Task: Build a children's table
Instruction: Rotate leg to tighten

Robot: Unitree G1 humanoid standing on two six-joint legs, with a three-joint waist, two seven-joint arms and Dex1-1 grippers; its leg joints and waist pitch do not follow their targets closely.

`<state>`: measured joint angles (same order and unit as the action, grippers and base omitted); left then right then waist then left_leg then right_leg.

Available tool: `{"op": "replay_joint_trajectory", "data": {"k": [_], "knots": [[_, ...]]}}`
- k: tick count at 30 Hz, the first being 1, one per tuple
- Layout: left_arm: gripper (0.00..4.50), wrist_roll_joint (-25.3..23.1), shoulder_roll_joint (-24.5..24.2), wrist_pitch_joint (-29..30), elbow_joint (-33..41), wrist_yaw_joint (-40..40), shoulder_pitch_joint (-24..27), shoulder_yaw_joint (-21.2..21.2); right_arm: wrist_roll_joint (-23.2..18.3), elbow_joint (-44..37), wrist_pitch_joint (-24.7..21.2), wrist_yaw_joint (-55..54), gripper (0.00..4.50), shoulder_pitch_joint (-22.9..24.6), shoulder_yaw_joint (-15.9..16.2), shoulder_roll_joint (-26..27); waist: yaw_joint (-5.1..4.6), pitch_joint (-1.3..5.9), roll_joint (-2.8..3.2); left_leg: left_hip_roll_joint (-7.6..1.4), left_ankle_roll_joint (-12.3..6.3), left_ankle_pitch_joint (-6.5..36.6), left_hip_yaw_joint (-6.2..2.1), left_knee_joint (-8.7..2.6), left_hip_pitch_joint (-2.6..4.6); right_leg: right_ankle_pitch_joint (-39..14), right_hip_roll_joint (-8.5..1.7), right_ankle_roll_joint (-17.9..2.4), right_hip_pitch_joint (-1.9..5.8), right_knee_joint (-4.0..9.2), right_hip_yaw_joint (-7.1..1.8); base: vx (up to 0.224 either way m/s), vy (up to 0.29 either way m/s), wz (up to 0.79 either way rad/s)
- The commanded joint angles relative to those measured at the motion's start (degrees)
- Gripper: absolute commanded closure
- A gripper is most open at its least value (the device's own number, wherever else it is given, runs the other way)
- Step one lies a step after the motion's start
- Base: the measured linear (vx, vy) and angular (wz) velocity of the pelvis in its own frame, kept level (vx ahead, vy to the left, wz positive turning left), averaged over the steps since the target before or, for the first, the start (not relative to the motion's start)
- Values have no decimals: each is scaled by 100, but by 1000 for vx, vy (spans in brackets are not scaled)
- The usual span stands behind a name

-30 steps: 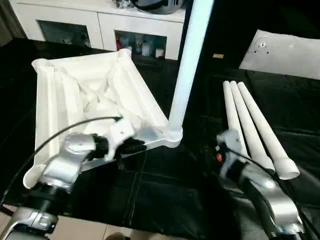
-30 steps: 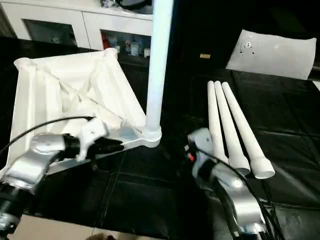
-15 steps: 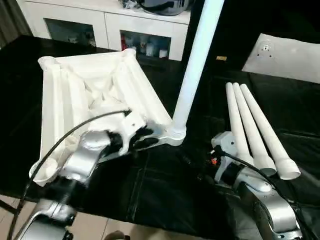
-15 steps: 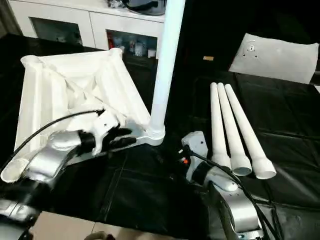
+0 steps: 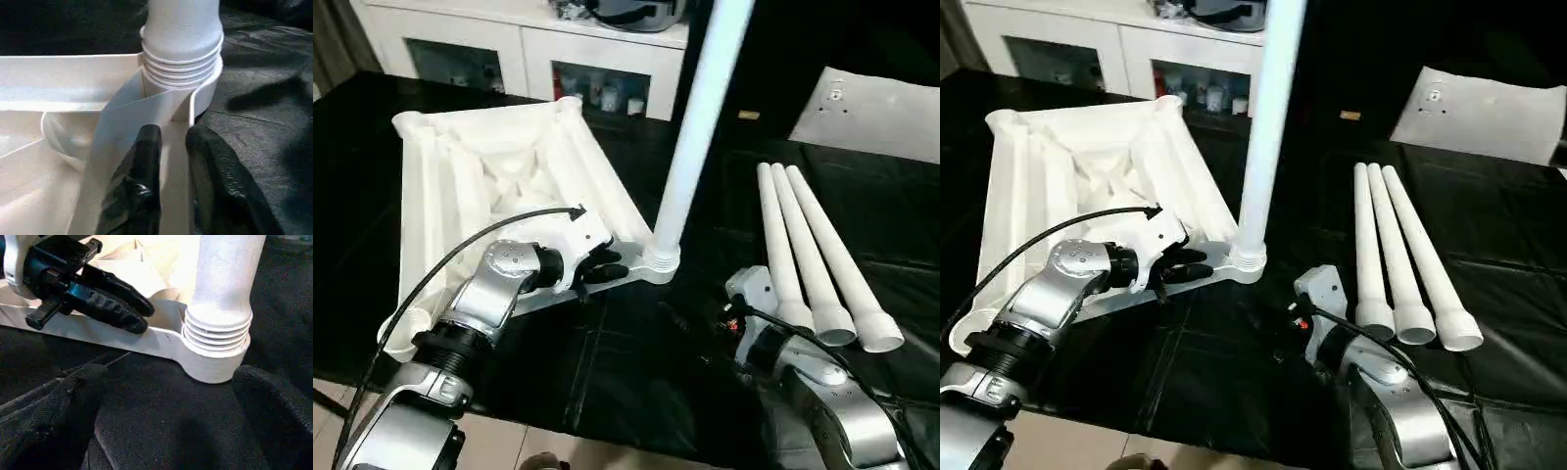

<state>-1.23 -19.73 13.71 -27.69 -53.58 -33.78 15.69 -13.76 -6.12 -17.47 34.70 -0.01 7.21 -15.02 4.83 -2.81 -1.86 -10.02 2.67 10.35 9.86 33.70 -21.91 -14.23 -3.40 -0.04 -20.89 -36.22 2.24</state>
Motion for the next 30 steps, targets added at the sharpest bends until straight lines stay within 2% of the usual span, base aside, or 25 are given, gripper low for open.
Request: {"op": "replay_joint_trajectory", "data": {"k": [1, 5, 10, 13, 14, 18, 19, 20, 30], "knots": [[383, -10, -13, 196, -73, -181, 52, 146, 43, -60, -2, -52, 0, 33, -79, -71, -5, 303, 76, -356, -9, 1039, -127, -425, 144, 91, -511, -1266, 175, 443, -277, 0, 0, 0], [417, -13, -22, 260, -56, -276, 32, 212, 56, -44, 0, -78, 0, 19, -94, -85, 8, 322, 74, -350, -99, 807, -123, -401, 131, 413, -508, -1301, 189, 411, -272, 0, 0, 0], [417, -107, -20, 273, -119, -201, 10, 244, 53, -24, -4, -82, 0, -9, -95, -118, 5, 332, 76, -353, -170, 714, -124, -389, 130, 612, -507, -1340, 203, 390, -264, 0, 0, 0], [417, -185, -31, 238, -181, -120, -12, 258, 55, -22, -3, -84, 0, -14, -94, -125, 4, 320, 77, -355, -178, 790, -121, -396, 135, 487, -510, -1337, 198, 408, -264, 0, 0, 0], [417, -264, -58, 185, -258, -80, -39, 302, 54, -4, -2, -93, 0, -35, -90, -136, 7, 306, 73, -356, -143, 914, -121, -406, 136, 243, -518, -1315, 193, 436, -269, 0, 0, 0], [417, -327, -60, 104, -311, -48, -63, 344, 53, 17, -5, -91, 0, -63, -91, -144, 5, 301, 74, -363, -62, 1053, -126, -423, 146, -79, -520, -1255, 179, 463, -274, 0, 0, 0], [417, -319, -50, 100, -326, -67, -69, 344, 54, 24, -5, -90, 0, -72, -91, -145, 7, 303, 77, -366, -52, 1060, -127, -424, 147, -94, -521, -1253, 178, 462, -275, 0, 0, 0], [436, -353, -32, 141, -372, -20, -88, 339, 52, 25, -3, -89, 0, -73, -85, -148, 6, 303, 77, -365, -40, 1057, -128, -426, 143, -90, -520, -1252, 177, 459, -274, 0, 0, 0], [436, -392, -76, 96, -515, -226, -202, 416, 55, 43, 27, -89, 0, -79, -69, -159, 8, 298, 79, -361, 0, 1179, -133, -441, 138, -258, -526, -1222, 158, 481, -278, 0, 0, 0]]}}
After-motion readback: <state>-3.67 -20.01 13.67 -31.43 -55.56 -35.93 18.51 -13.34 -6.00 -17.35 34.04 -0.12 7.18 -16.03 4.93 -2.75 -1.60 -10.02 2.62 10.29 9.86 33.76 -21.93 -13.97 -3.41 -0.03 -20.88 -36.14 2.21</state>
